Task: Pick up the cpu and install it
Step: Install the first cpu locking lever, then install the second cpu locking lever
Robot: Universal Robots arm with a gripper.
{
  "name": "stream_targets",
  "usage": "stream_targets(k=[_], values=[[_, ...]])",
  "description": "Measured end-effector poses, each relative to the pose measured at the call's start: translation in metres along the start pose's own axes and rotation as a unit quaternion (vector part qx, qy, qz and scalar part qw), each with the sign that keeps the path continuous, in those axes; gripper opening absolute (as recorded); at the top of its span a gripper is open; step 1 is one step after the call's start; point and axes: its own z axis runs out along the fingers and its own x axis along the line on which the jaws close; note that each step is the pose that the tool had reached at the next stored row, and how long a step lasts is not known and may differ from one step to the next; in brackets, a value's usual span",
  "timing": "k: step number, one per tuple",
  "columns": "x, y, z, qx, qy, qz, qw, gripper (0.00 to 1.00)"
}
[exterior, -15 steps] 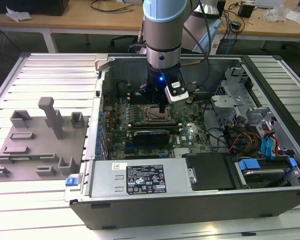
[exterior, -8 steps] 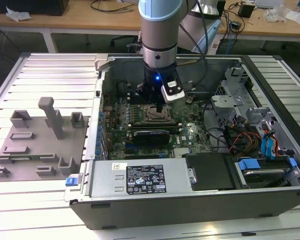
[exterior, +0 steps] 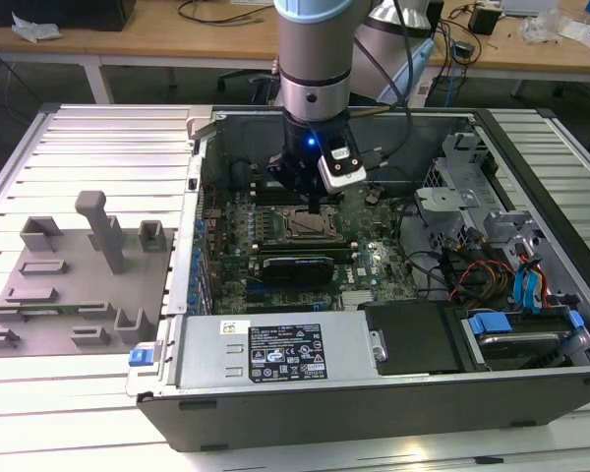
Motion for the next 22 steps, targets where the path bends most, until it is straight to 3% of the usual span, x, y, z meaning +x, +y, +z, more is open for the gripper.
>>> stream_targets(k=[16, 20, 22], values=[[-0.0004, -0.0010, -0.0014, 0.0001, 0.0000, 0.000, 1.0000, 0.11], [-0.0018, -0.0073, -0.0016, 0.0000, 0.0000, 0.000, 1.0000, 0.11], [-0.0035, -0.0147, -0.0019, 0.0000, 0.0000, 0.000, 1.0000, 0.11]])
